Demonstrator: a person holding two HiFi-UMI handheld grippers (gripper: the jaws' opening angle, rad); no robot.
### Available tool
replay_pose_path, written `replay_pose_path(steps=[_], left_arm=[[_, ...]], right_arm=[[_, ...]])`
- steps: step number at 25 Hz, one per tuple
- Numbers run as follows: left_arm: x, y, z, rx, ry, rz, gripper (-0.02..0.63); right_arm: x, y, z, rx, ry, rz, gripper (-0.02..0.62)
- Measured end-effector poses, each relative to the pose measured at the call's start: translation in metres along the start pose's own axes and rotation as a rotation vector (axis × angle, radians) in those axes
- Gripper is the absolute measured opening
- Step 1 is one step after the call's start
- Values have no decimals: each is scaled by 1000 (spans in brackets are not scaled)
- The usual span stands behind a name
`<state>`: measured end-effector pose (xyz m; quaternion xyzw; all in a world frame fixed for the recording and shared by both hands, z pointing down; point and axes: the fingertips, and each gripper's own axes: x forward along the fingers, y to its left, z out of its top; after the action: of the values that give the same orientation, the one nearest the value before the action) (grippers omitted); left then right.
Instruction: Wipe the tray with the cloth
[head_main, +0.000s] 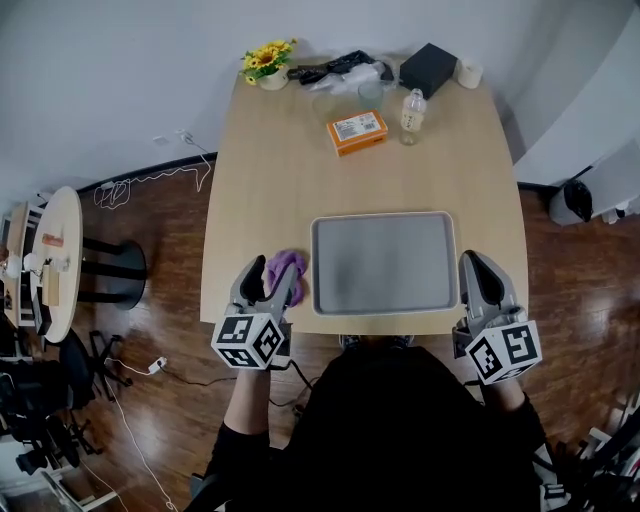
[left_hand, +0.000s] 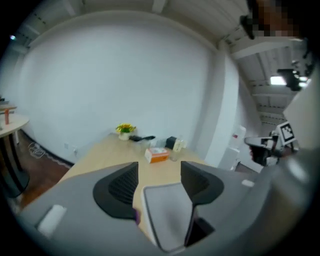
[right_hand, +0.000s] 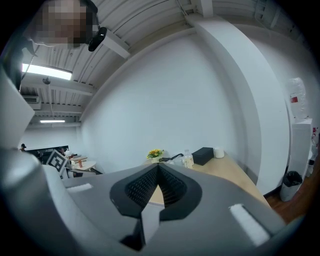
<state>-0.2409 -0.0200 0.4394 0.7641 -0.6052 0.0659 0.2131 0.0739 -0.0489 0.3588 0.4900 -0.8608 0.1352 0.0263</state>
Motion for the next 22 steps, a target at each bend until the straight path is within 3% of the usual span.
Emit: replay_pose_path(steps=[4,9,12,15,22], left_arm=[[-17,-84,58,124,-147,-86,249],[-12,-138,48,210,-140,-142,244],[-8,-141,48,180,-138,-152,191],[-11,-129,55,122,-170,-117,0],[-7,-131,50,129,-153,-112,0]], right_arm=[[4,9,6,2,-14,27,2],[6,16,10,-3,-29,53,0],[5,19,10,-13,-25,64,0],[3,23,9,-29,-20,76,0],[-1,19,8,-35,-20,71,0]])
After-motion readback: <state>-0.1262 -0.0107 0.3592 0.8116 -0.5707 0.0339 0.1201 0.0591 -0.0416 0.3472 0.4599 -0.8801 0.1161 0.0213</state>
